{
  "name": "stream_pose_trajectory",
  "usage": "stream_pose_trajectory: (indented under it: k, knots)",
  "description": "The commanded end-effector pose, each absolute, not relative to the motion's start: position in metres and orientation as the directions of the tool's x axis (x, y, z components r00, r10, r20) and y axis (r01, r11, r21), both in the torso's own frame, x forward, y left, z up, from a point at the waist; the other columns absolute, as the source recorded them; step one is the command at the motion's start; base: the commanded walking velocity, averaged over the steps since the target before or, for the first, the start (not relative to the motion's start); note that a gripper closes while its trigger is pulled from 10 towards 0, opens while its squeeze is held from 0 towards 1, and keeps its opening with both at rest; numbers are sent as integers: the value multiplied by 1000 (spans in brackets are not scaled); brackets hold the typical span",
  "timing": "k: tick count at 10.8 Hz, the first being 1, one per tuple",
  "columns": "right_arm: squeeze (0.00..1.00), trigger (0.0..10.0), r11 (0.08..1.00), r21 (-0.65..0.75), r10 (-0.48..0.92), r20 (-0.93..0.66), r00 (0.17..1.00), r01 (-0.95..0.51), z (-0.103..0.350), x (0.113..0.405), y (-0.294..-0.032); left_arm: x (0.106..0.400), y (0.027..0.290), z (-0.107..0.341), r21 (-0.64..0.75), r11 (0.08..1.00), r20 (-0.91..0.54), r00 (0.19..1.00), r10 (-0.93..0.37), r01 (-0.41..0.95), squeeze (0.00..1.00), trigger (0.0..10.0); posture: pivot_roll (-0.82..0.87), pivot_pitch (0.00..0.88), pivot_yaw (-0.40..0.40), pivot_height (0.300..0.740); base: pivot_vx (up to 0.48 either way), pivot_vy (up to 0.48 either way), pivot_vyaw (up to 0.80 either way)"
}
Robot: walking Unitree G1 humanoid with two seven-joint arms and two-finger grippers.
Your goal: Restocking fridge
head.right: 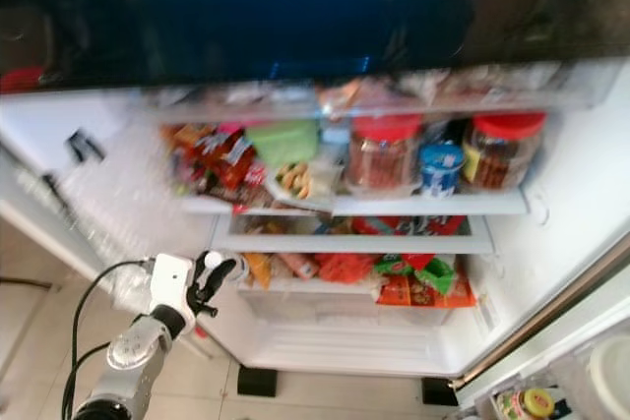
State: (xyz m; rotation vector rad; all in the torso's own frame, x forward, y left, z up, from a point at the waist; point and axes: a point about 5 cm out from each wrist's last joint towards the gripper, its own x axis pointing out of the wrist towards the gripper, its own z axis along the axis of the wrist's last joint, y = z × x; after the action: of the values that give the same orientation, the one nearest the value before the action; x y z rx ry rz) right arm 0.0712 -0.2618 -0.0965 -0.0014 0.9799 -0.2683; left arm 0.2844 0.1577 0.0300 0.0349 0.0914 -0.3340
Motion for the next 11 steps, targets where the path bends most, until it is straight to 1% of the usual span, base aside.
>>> stream_pose_trajectory:
  k: [1,4,5,7,8,9,10,11]
  knots:
    - [0,10000,968,-109,-215,-828,518,228,-99,65,-258,289,156,37,25,937,-73,936,-346,348,0,10000,-43,58,121,657,0,0,0]
    - [0,10000,967,-113,-220,-825,520,230,-98,65,-258,297,146,51,32,921,-17,922,-387,388,0,10000,-44,85,123,657,0,0,0]
    - [0,10000,966,-112,-221,-826,519,233,-98,65,-258,302,142,61,82,912,26,914,-406,402,0,10000,-42,90,124,657,0,0,0]
    - [0,10000,967,-108,-217,-826,521,232,-98,64,-258,305,140,63,188,884,6,900,-437,428,0,10000,-39,100,120,657,0,0,0]
    - [0,10000,967,-105,-215,-824,524,232,-98,65,-258,307,136,62,339,807,-46,865,-500,484,0,10000,-39,104,118,657,0,0,0]
    - [0,10000,967,-105,-215,-824,524,231,-98,65,-258,308,134,63,379,778,-59,852,-521,502,0,10000,-39,104,118,657,0,0,0]
    - [0,10000,966,-106,-219,-821,527,236,-98,64,-258,312,135,66,403,770,-54,853,-519,494,0,10000,-44,107,123,657,0,0,0]
    - [0,10000,966,-105,-218,-821,528,236,-98,64,-258,313,135,67,398,777,-48,857,-513,488,0,10000,-44,107,123,657,0,0,0]
